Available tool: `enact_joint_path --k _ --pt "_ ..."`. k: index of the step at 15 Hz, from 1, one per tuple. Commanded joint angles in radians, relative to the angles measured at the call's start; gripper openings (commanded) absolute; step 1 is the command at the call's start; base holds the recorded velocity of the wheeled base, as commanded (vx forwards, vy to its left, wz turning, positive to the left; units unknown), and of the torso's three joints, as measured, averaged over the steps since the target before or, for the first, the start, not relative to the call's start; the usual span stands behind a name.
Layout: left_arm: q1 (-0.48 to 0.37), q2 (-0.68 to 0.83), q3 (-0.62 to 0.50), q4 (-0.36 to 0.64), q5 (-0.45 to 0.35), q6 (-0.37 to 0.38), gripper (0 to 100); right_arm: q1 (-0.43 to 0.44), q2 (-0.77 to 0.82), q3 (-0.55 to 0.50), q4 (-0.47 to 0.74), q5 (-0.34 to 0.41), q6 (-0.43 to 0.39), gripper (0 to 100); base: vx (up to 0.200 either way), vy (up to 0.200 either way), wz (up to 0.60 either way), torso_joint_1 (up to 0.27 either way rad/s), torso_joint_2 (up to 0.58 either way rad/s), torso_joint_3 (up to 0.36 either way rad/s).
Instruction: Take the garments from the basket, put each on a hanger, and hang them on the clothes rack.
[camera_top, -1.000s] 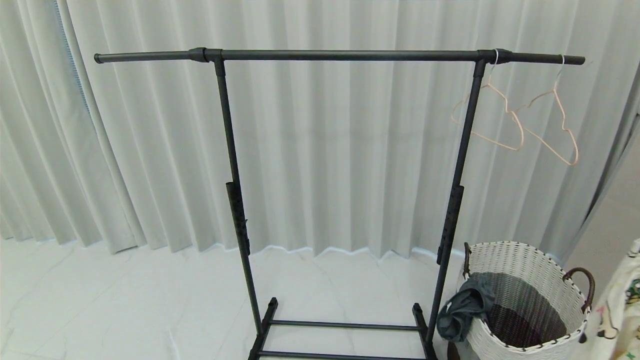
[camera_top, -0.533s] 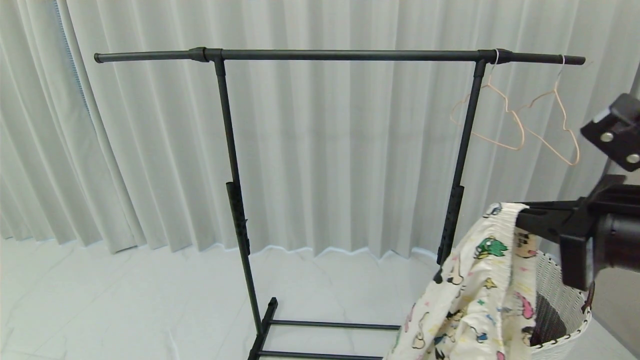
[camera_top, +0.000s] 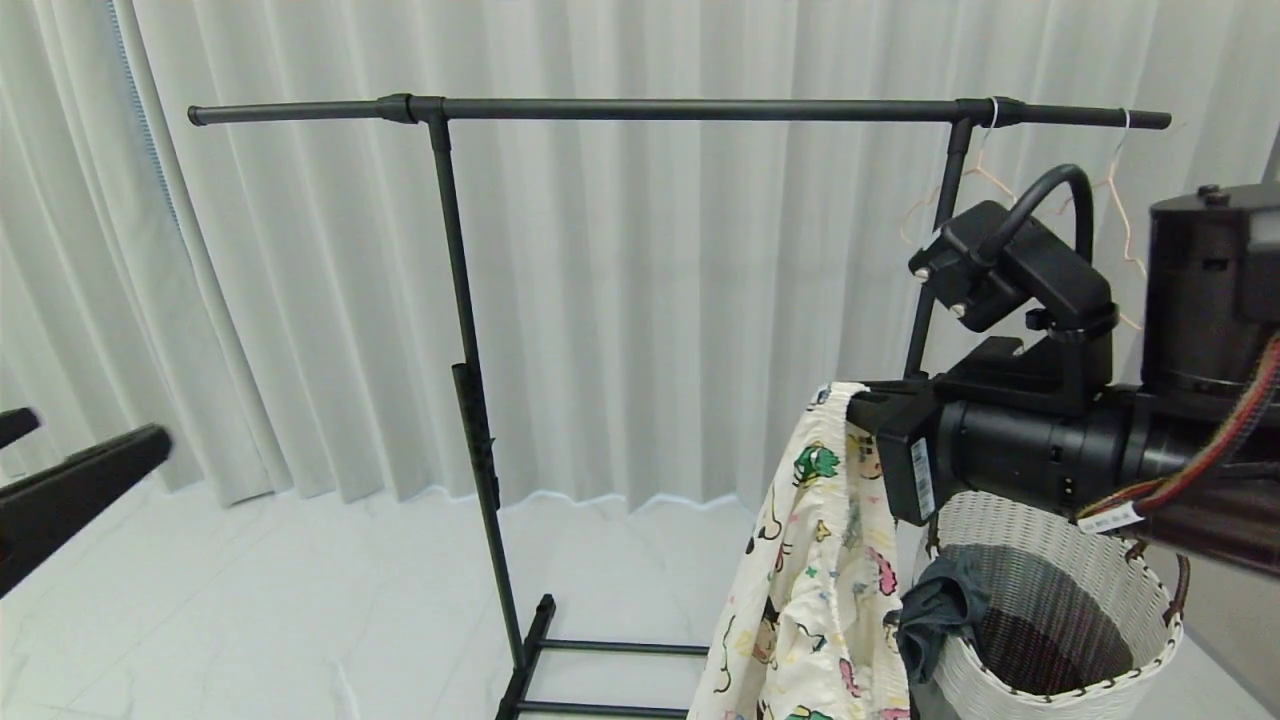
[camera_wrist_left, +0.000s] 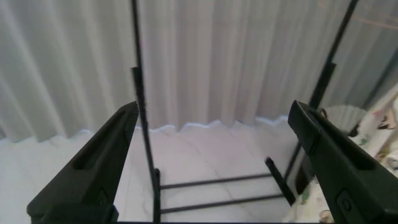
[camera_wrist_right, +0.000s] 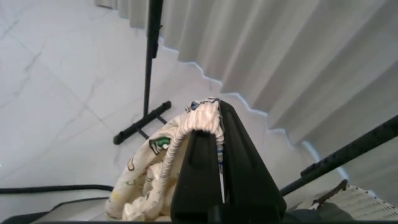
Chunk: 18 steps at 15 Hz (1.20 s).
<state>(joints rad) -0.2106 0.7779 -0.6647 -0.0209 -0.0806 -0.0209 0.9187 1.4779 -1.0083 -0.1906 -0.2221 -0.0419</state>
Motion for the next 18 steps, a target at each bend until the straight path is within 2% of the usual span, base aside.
enact_joint_path --k 1,2,3,4,5,6,8,10,14,16,18 --pt "-0.204 0.290 -0.107 -0.005 0.079 0.001 100 0.002 0.036 -0.003 -0.007 0.000 0.002 0 0.000 0.000 0.00 0.000 0.00 0.000" --pt "-0.403 0.351 -0.102 -0.005 0.165 -0.067 100 0.009 0.055 -0.018 -0.027 0.000 0.027 0 0.000 0.000 0.00 0.000 0.00 0.000" --pt "-0.524 0.399 -0.115 -0.007 0.234 -0.126 100 0.026 0.062 -0.029 -0.047 0.000 0.042 0 0.000 0.000 0.00 0.000 0.00 0.000" --pt "-0.569 0.419 -0.121 -0.007 0.266 -0.148 100 0.029 0.065 -0.030 -0.055 0.000 0.047 0 0.000 0.000 0.00 0.000 0.00 0.000" --pt "-0.742 0.498 -0.144 -0.007 0.395 -0.268 100 0.037 0.070 -0.038 -0.066 0.000 0.048 0 0.000 0.000 0.00 0.000 0.00 0.000" --pt "-0.846 0.535 -0.161 -0.007 0.441 -0.347 100 0.045 0.075 -0.041 -0.067 0.000 0.048 0 0.000 0.000 0.00 0.000 0.00 0.000" --pt "-0.954 0.600 -0.184 -0.017 0.450 -0.436 100 0.052 0.082 -0.058 -0.067 0.000 0.050 0 0.000 0.000 0.00 0.000 0.00 0.000" --pt "-0.966 0.664 -0.190 -0.085 0.450 -0.472 100 0.060 0.088 -0.081 -0.067 0.000 0.051 0 0.000 0.000 0.00 0.000 0.00 0.000" --pt "-0.903 0.725 -0.190 -0.137 0.456 -0.475 100 0.075 0.090 -0.110 -0.066 -0.002 0.051 0 0.000 0.000 0.00 0.000 0.00 0.000" --pt "-0.865 0.756 -0.190 -0.152 0.458 -0.527 100 0.092 0.085 -0.115 -0.066 -0.002 0.051 0 0.000 0.000 0.00 0.000 0.00 0.000" --pt "-0.862 0.767 -0.181 -0.152 0.458 -0.580 100 0.100 0.082 -0.115 -0.066 -0.002 0.050 0 0.000 0.000 0.00 0.000 0.00 0.000"
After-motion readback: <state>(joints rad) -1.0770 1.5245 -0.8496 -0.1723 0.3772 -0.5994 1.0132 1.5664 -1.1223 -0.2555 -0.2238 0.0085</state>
